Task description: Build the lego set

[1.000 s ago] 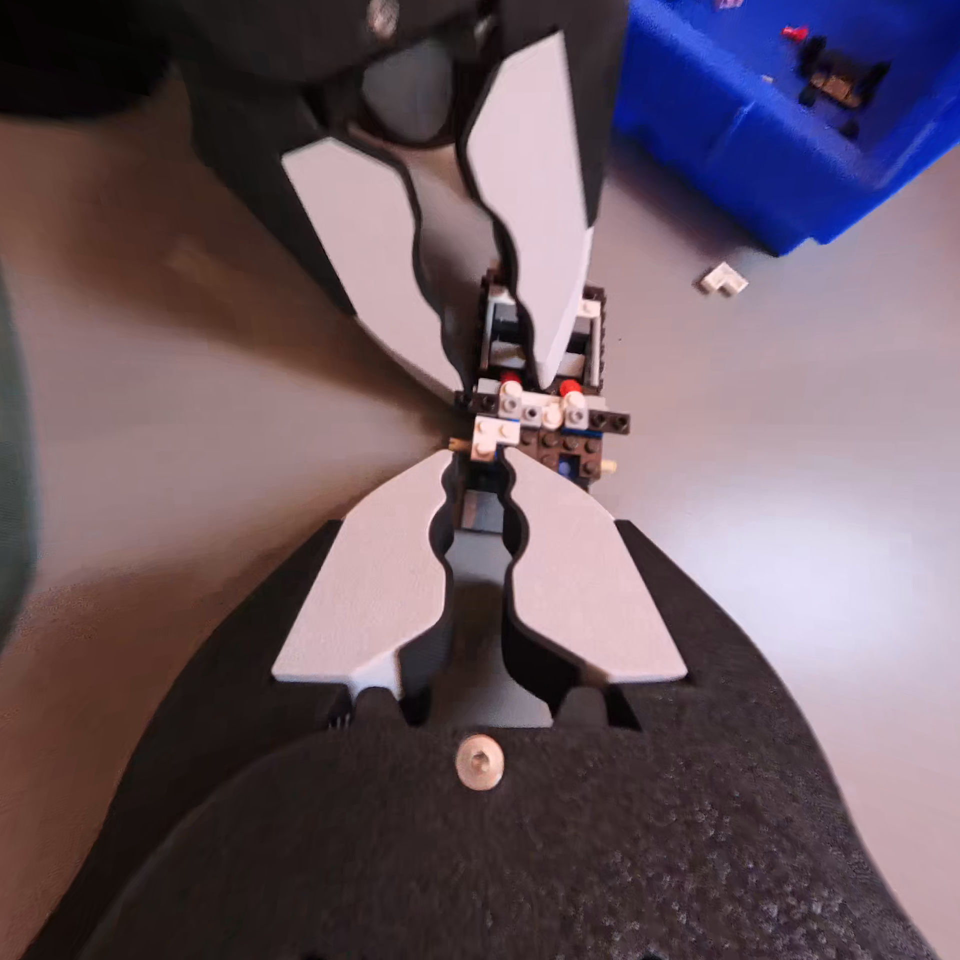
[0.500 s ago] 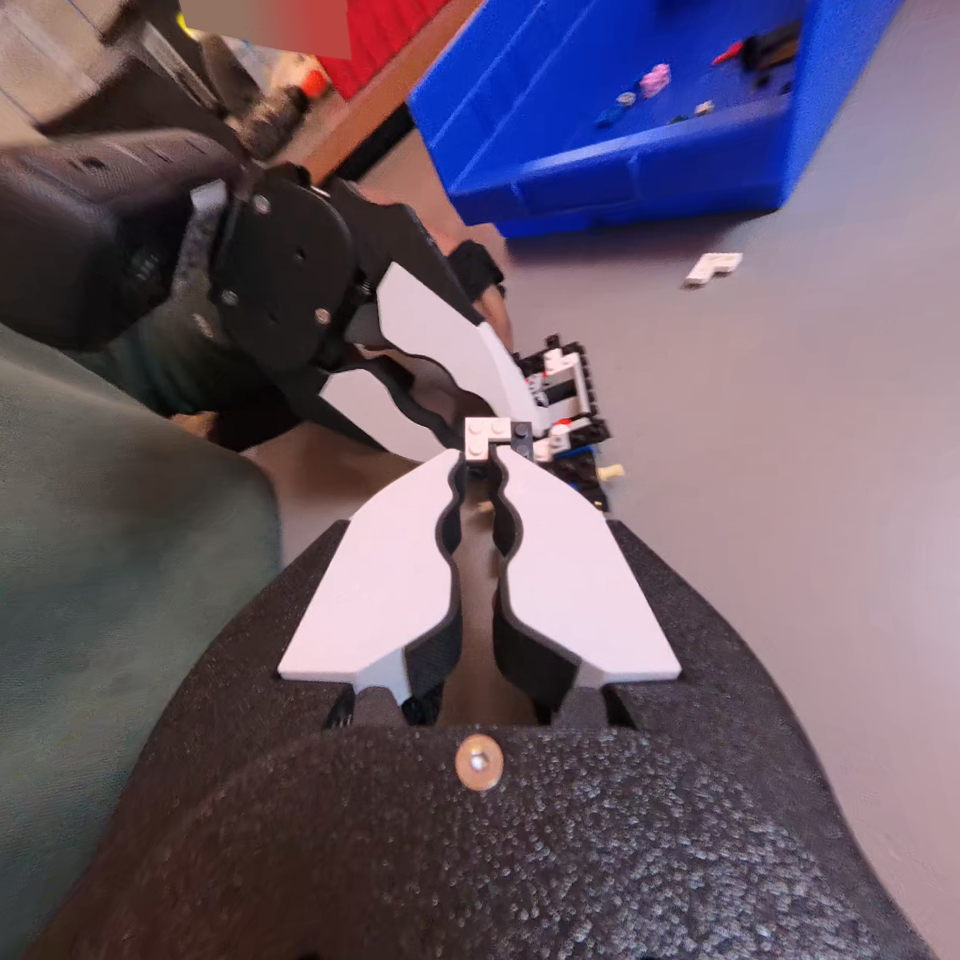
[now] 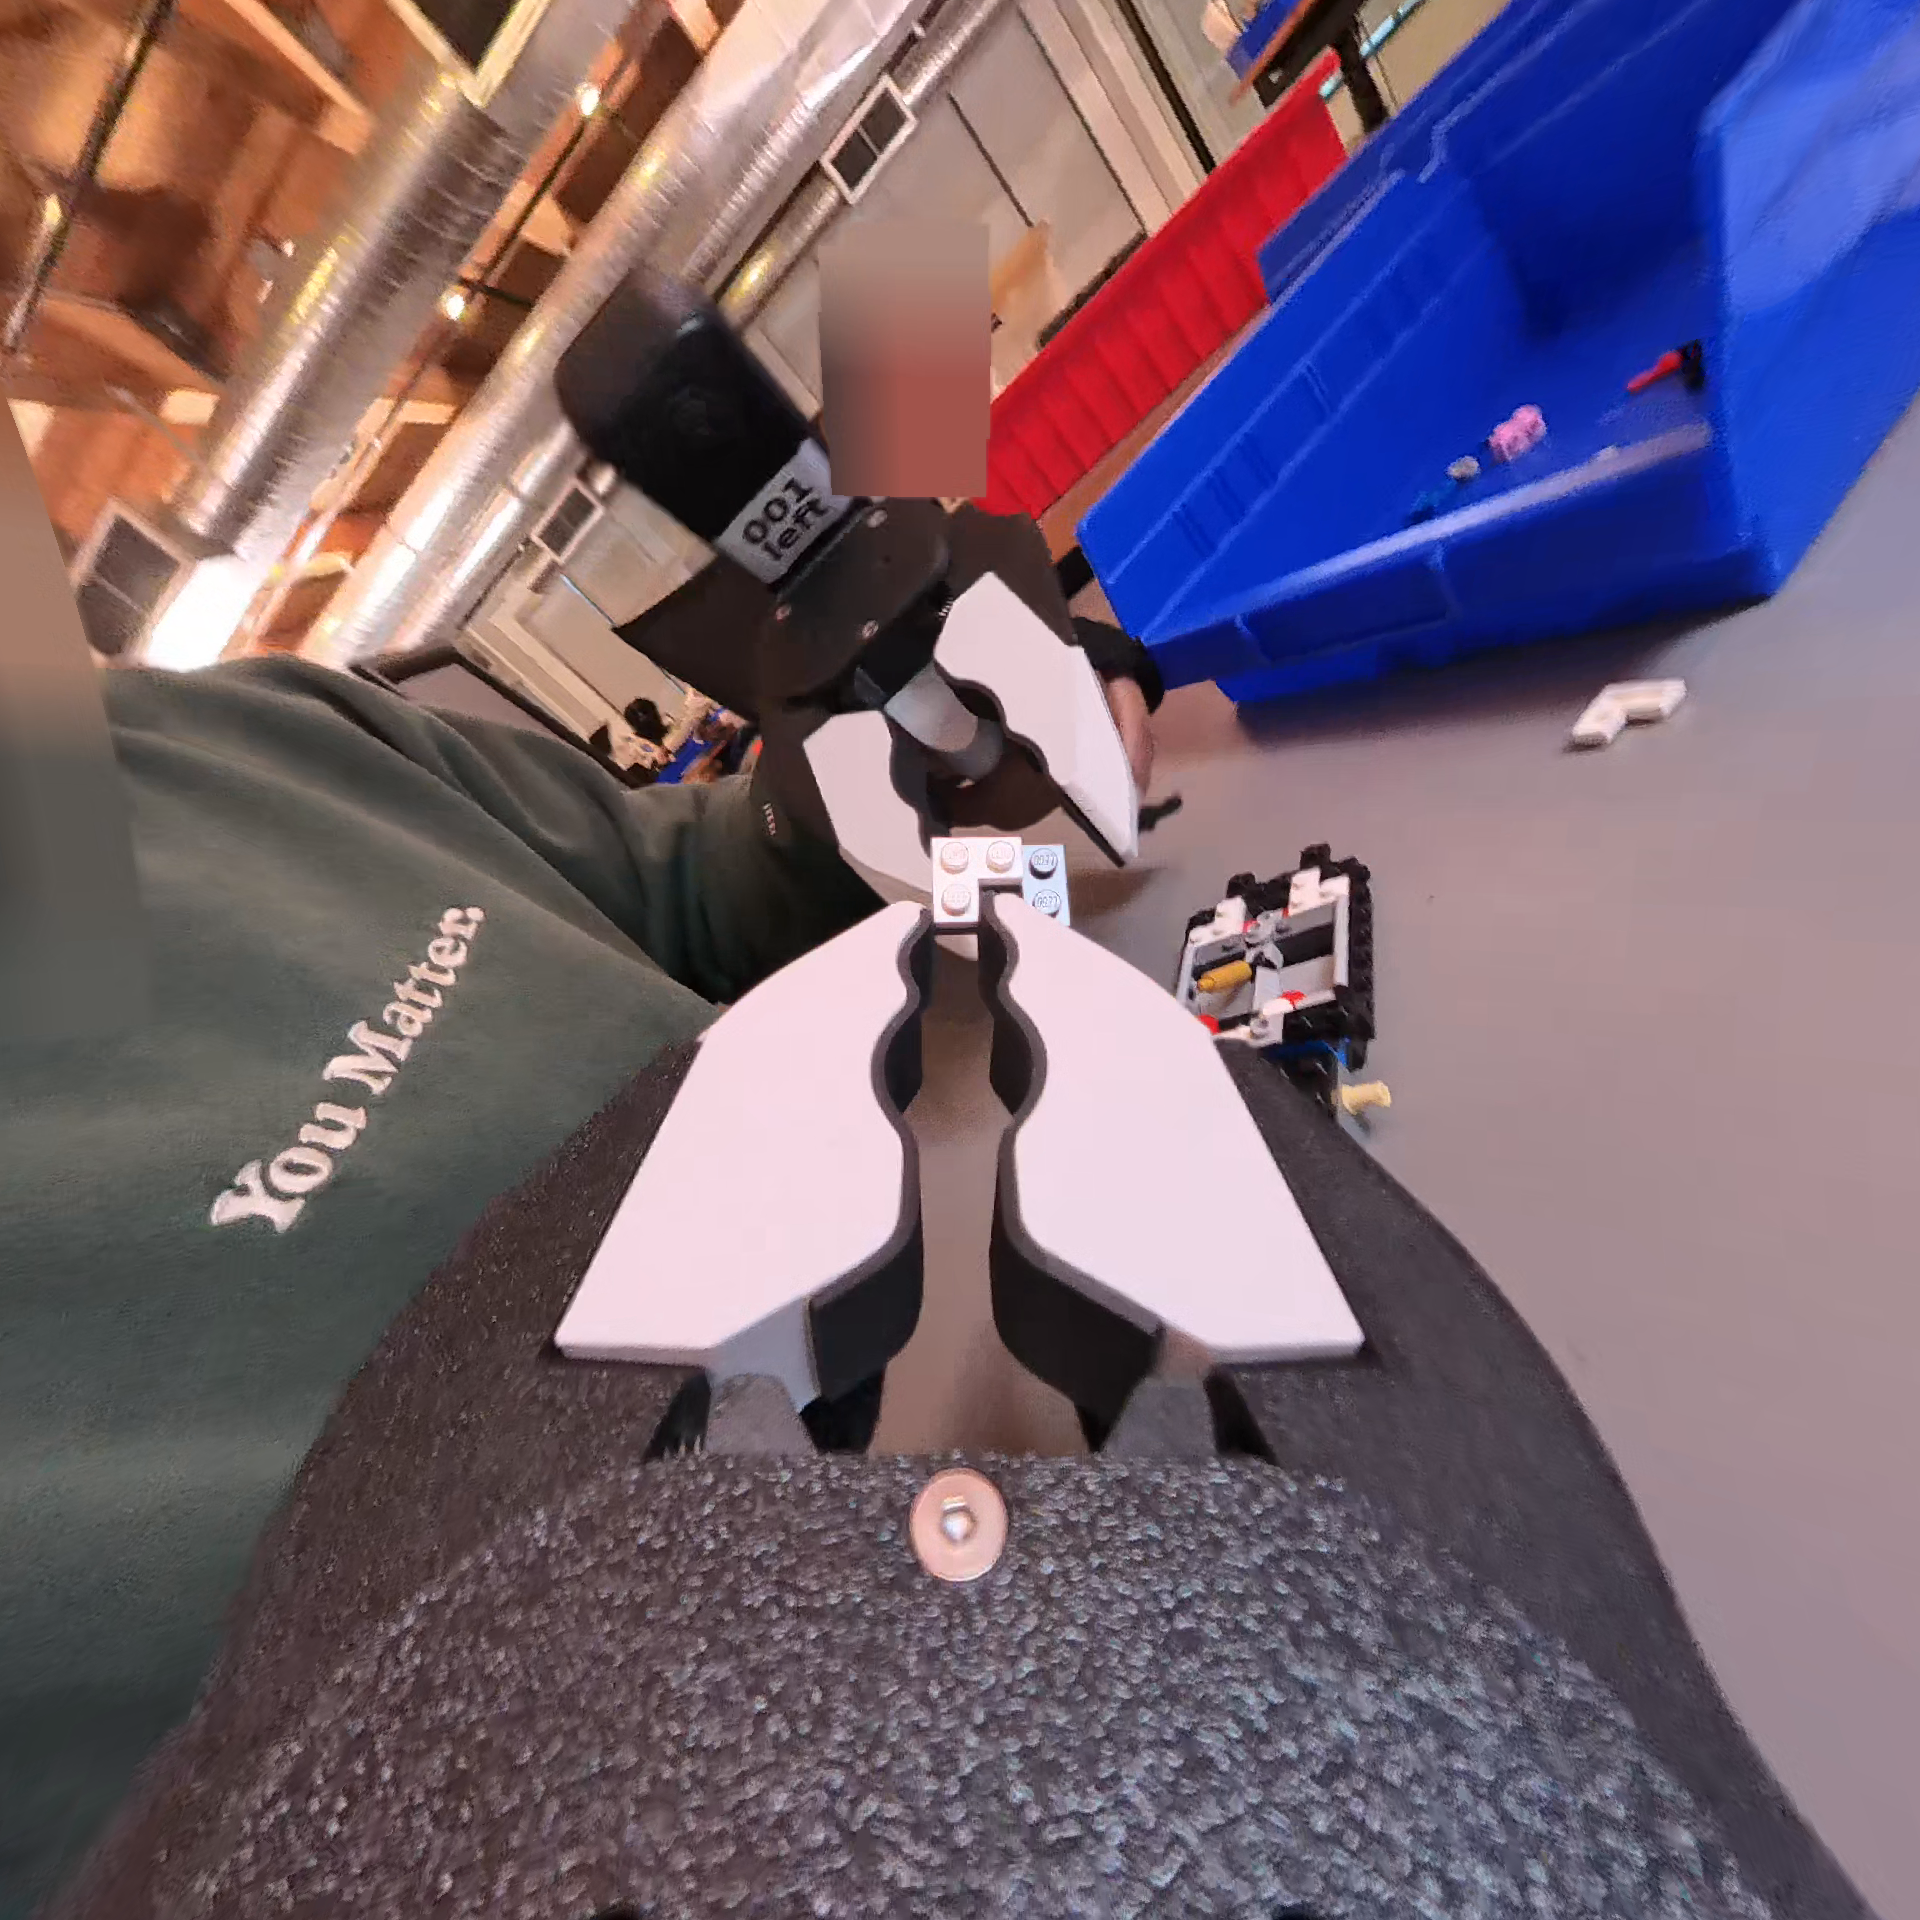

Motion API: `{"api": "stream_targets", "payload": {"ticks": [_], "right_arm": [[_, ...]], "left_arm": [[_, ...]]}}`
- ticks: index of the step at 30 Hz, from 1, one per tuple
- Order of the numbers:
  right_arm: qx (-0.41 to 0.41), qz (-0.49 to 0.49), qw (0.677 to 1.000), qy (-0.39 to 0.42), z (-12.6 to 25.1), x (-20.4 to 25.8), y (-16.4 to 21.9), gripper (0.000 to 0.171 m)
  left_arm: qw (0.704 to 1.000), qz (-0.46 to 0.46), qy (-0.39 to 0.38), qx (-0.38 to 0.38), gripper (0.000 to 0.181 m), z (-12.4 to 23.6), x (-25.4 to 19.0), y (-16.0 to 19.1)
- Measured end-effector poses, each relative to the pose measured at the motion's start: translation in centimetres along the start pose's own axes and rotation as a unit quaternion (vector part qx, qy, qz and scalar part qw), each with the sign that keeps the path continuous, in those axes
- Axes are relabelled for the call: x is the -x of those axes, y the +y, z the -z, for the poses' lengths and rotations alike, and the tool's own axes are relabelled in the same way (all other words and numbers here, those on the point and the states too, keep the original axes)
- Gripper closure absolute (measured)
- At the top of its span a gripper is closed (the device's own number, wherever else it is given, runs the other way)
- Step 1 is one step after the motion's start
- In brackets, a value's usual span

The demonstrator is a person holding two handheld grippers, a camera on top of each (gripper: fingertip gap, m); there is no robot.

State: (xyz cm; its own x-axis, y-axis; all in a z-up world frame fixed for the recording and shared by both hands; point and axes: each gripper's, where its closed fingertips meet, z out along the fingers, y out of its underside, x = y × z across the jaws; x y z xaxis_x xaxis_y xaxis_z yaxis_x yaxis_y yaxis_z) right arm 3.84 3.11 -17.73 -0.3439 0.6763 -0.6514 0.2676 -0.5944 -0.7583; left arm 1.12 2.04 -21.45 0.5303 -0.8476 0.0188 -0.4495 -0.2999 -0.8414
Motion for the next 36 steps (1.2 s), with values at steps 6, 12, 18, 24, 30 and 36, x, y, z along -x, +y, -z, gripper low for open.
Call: {"api": "stream_targets", "payload": {"ticks": [6, 12, 18, 24, 30, 36], "right_arm": [[0.019, 0.161, 0.986, 0.024, -1.4, 1.7, 0.6, 0.163], [0.035, 0.183, 0.982, -0.043, -1.6, 3.9, 1.7, 0.163], [0.059, 0.174, 0.981, -0.061, -1.5, 4.1, 2.5, 0.163], [0.076, 0.134, 0.988, -0.031, -1.4, 2.6, 2.6, 0.161], [0.094, 0.115, 0.988, -0.037, -1.4, 2.5, 3.3, 0.156], [0.097, 0.043, 0.993, -0.045, -1.7, 2.0, 3.4, 0.159]], "left_arm": [[0.989, 0.065, 0.065, -0.118, 0.144, 0.7, -1.3, -3.4], [0.986, -0.088, 0.030, -0.139, 0.159, 0.7, -3.3, -4.1], [0.978, -0.165, -0.009, -0.128, 0.172, 0.7, -3.9, -4.2], [0.978, -0.192, -0.045, -0.070, 0.176, 0.1, -2.8, -2.7], [0.971, -0.232, -0.052, -0.032, 0.177, -0.6, -2.9, -1.5], [0.944, -0.314, -0.097, 0.006, 0.178, -0.8, -2.5, -0.8]]}}
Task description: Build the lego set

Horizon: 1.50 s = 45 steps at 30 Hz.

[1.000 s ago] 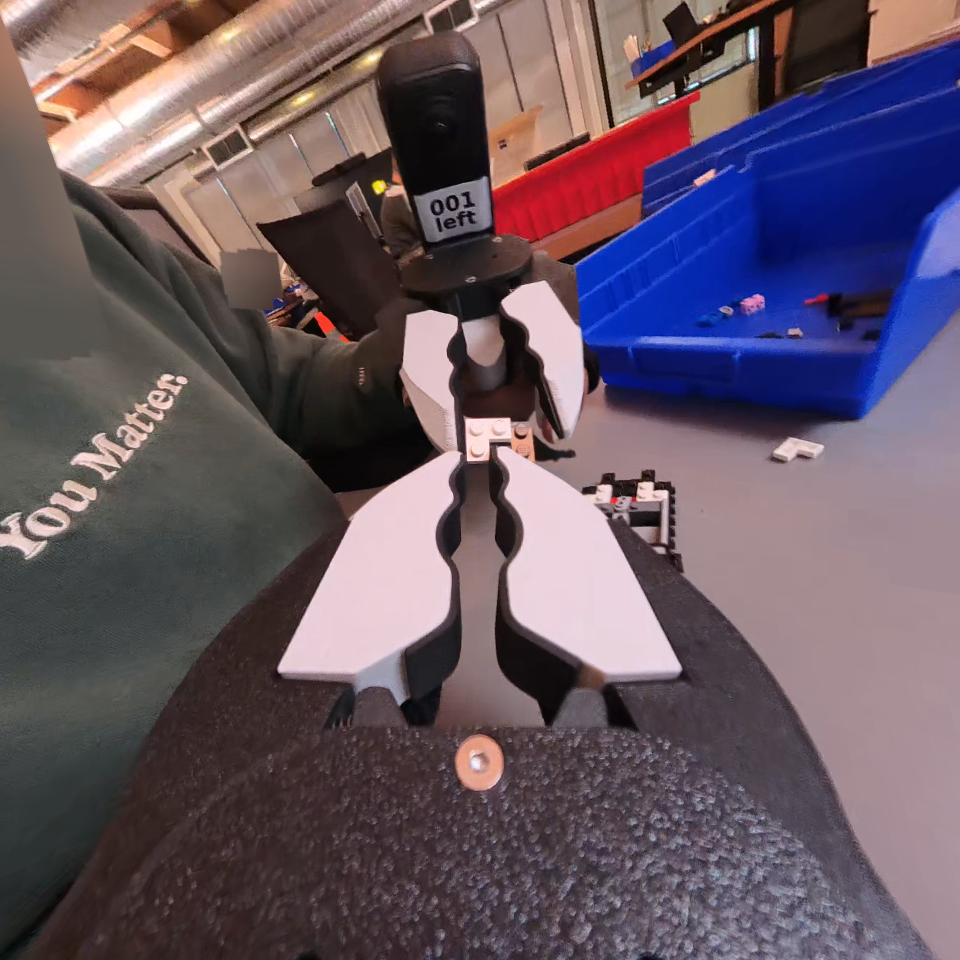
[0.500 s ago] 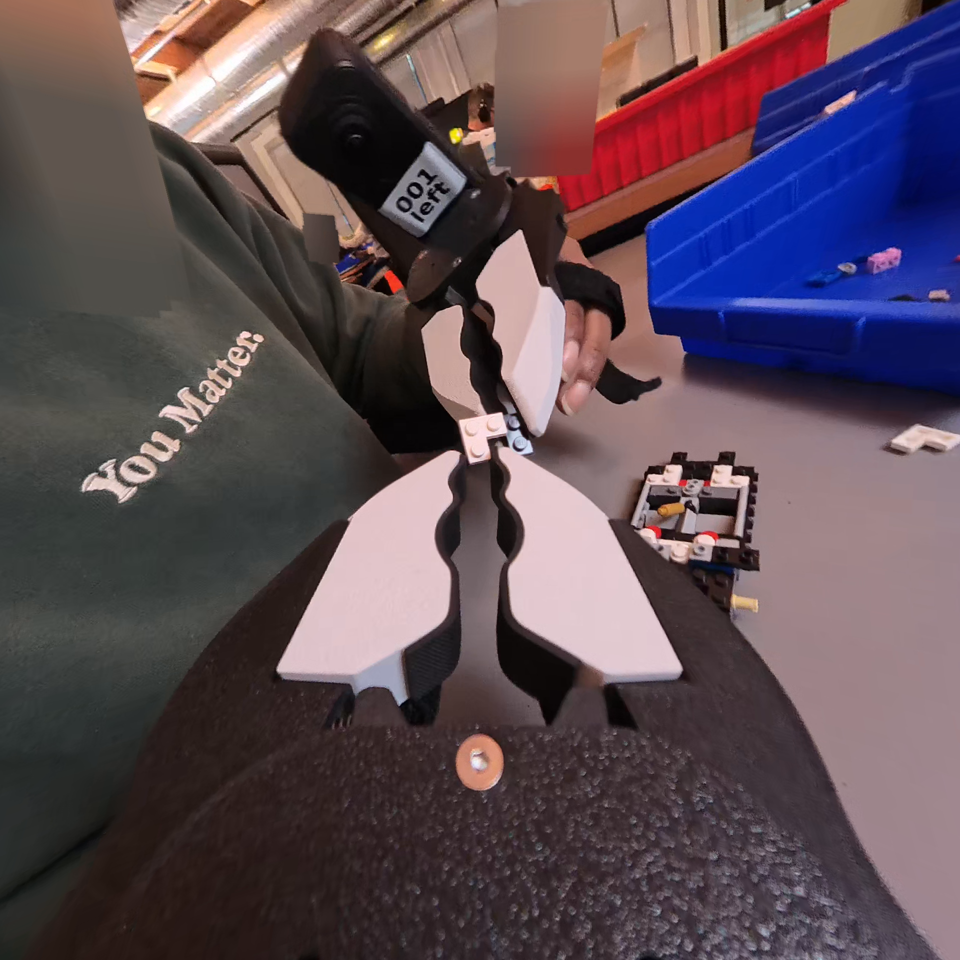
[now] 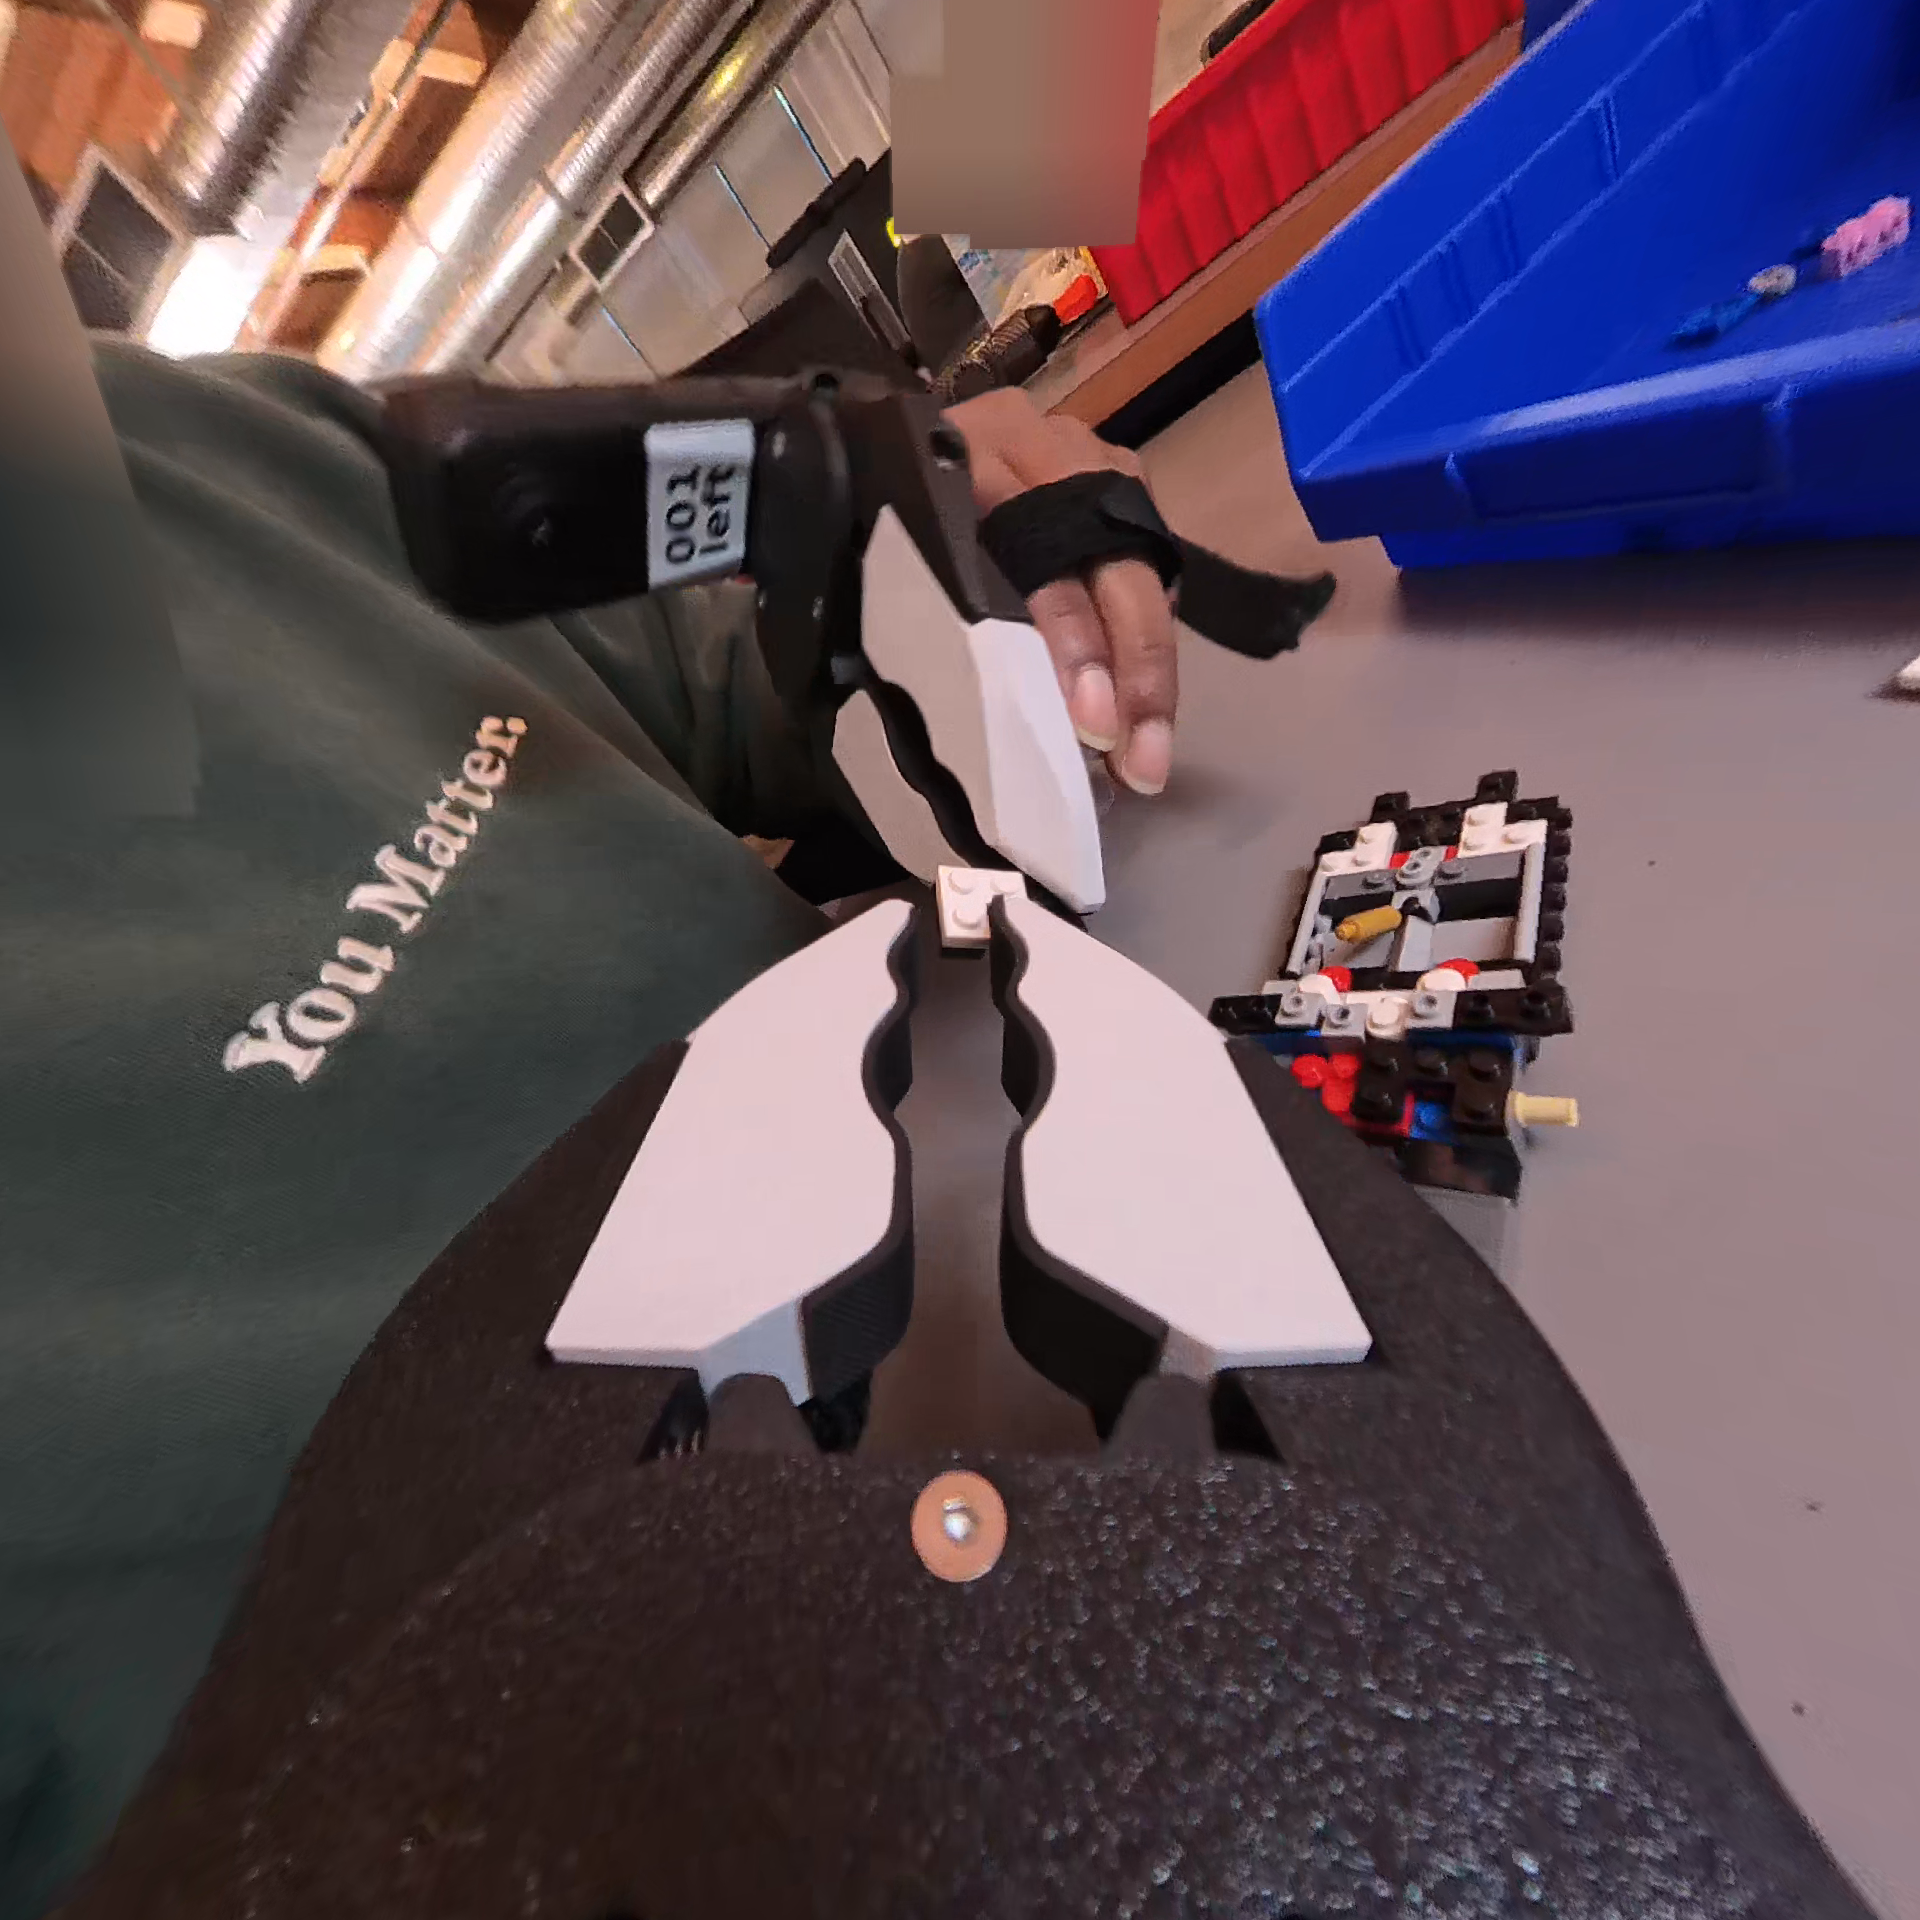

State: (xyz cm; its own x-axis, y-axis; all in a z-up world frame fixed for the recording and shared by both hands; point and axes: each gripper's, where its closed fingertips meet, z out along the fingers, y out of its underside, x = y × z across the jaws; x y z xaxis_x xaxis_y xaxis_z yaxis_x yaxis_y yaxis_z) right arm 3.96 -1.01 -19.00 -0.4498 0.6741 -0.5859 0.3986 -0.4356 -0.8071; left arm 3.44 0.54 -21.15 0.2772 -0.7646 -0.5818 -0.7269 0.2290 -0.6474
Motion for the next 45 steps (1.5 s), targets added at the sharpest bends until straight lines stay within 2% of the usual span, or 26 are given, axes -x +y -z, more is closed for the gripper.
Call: {"api": "stream_targets", "payload": {"ticks": [3, 7, 13, 17, 18, 19, 21, 24, 27, 29, 31, 33, 35, 36, 37, 41, 45], "right_arm": [[0.002, -0.051, 0.999, -0.005, 0.0, -0.5, 0.3, 0.163], [0.006, -0.045, 0.999, 0.012, -0.2, -0.7, 0.6, 0.163], [-0.049, -0.150, 0.986, -0.057, 0.1, -0.4, -0.3, 0.164], [-0.076, -0.183, 0.977, -0.085, 0.1, -0.3, -0.8, 0.163], [-0.127, -0.195, 0.968, -0.089, 0.8, -0.7, -2.2, 0.164], [-0.142, -0.206, 0.965, -0.083, 1.5, -1.5, -2.6, 0.164], [-0.134, -0.178, 0.973, -0.054, 1.8, -1.7, -2.3, 0.163], [-0.184, -0.144, 0.970, -0.061, 3.2, -1.1, -3.9, 0.164], [-0.205, -0.046, 0.977, -0.040, 3.7, 0.1, -5.2, 0.164], [-0.223, 0.033, 0.974, -0.035, 3.5, 1.6, -6.0, 0.164], [-0.205, 0.130, 0.970, -0.007, 2.8, 2.9, -5.9, 0.164], [-0.174, 0.229, 0.957, 0.027, 1.9, 4.0, -5.4, 0.163], [-0.140, 0.302, 0.942, 0.051, 1.3, 4.7, -4.9, 0.163], [-0.124, 0.328, 0.935, 0.056, 1.0, 5.0, -4.6, 0.164], [-0.102, 0.349, 0.929, 0.064, 0.8, 5.1, -4.2, 0.163], [-0.029, 0.404, 0.911, 0.077, 0.4, 4.9, -2.8, 0.164], [0.022, 0.428, 0.902, 0.059, 0.2, 5.4, -1.8, 0.164]], "left_arm": [[0.996, -0.071, -0.031, 0.044, 0.177, -0.2, 0.1, 0.5], [0.990, -0.114, -0.039, 0.067, 0.177, -0.4, -0.1, 0.9], [0.990, -0.122, -0.037, 0.055, 0.176, -0.2, -0.1, 0.5], [0.989, -0.139, -0.027, 0.051, 0.176, -0.1, -0.4, 0.3], [0.988, -0.146, 0.015, 0.046, 0.181, -0.3, -1.8, 0.2], [0.987, -0.150, 0.038, 0.032, 0.181, -0.8, -3.3, -0.4], [0.983, -0.180, 0.008, 0.043, 0.181, -1.4, -3.1, -0.4], [0.997, -0.060, 0.003, 0.047, 0.181, -0.2, -0.3, 0.4], [0.991, 0.125, 0.011, -0.049, 0.181, 0.3, 1.2, -1.2], [0.949, 0.276, 0.046, -0.146, 0.172, 1.2, 2.5, -3.1], [0.877, 0.408, 0.116, -0.226, 0.163, 2.3, 3.5, -4.7], [0.773, 0.529, 0.180, -0.300, 0.163, 3.3, 5.0, -5.4], [0.667, 0.616, 0.251, -0.335, 0.168, 3.8, 5.6, -5.2], [0.633, 0.632, 0.290, -0.341, 0.168, 4.0, 5.3, -5.3], [0.614, 0.637, 0.317, -0.341, 0.170, 4.1, 4.9, -5.6], [0.624, 0.615, 0.379, -0.296, 0.168, 3.5, 2.2, -6.9], [0.602, 0.619, 0.417, -0.282, 0.173, 3.4, 1.0, -7.3]]}}
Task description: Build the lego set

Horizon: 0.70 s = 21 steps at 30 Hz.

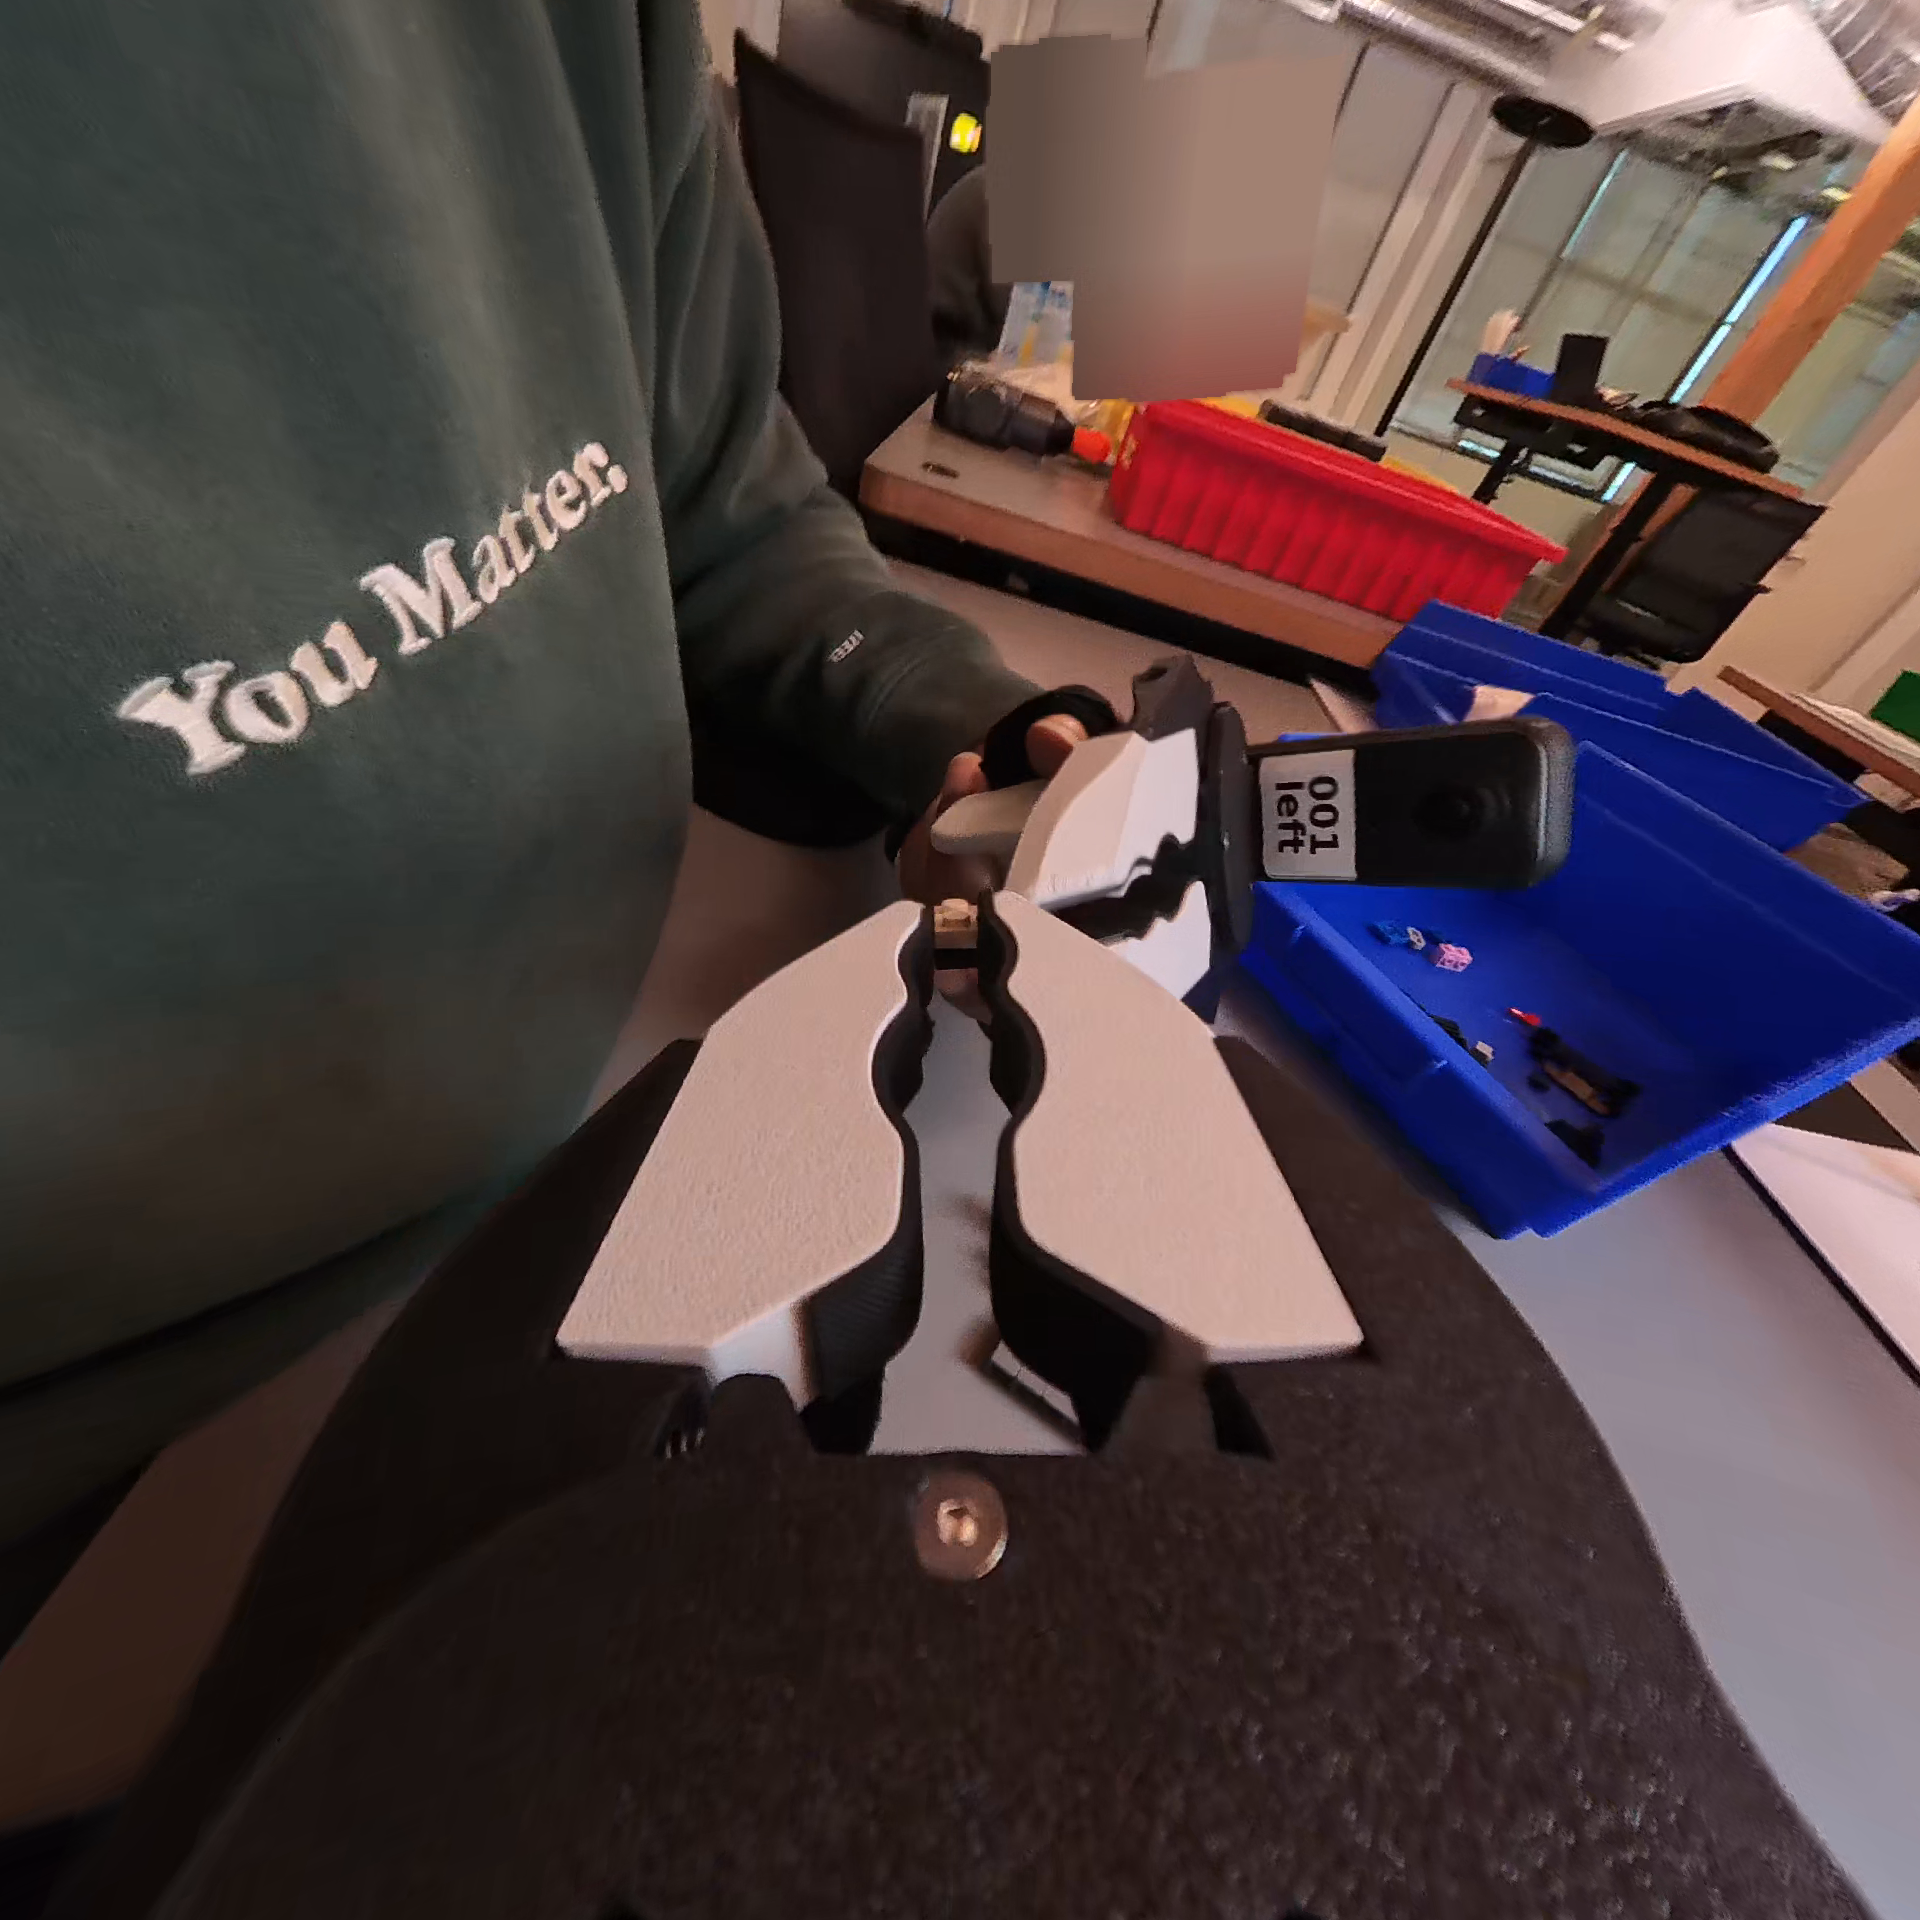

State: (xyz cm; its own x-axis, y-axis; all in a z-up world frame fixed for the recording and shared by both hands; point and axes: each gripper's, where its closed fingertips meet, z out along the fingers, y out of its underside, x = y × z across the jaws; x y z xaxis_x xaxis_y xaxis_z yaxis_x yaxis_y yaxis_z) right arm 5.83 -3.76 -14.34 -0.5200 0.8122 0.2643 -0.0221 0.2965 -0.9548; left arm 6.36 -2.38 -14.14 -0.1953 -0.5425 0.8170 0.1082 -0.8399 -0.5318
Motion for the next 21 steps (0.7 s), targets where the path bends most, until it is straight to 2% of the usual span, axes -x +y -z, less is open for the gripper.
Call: {"api": "stream_targets", "payload": {"ticks": [5, 9, 12, 15, 21], "right_arm": [[0.034, 0.009, 0.999, -0.003, 0.5, 0.1, 0.9, 0.164], [0.100, -0.004, 0.989, 0.105, 1.3, -3.3, 3.4, 0.161], [0.151, -0.005, 0.975, 0.161, 1.1, -4.7, 4.8, 0.148], [0.195, 0.014, 0.953, 0.232, 1.0, -6.5, 5.9, 0.148], [0.259, 0.058, 0.917, 0.297, 0.5, -7.8, 6.9, 0.154]], "left_arm": [[1.000, 0.004, -0.020, 0.000, 0.175, -0.3, 0.9, 0.2], [0.992, 0.021, -0.091, -0.088, 0.176, 1.1, 3.5, -2.3], [0.977, 0.018, -0.159, -0.141, 0.176, 2.7, 5.3, -3.6], [0.964, 0.023, -0.195, -0.181, 0.176, 3.7, 6.0, -4.5], [0.945, 0.031, -0.233, -0.226, 0.176, 4.7, 6.7, -5.1]]}}
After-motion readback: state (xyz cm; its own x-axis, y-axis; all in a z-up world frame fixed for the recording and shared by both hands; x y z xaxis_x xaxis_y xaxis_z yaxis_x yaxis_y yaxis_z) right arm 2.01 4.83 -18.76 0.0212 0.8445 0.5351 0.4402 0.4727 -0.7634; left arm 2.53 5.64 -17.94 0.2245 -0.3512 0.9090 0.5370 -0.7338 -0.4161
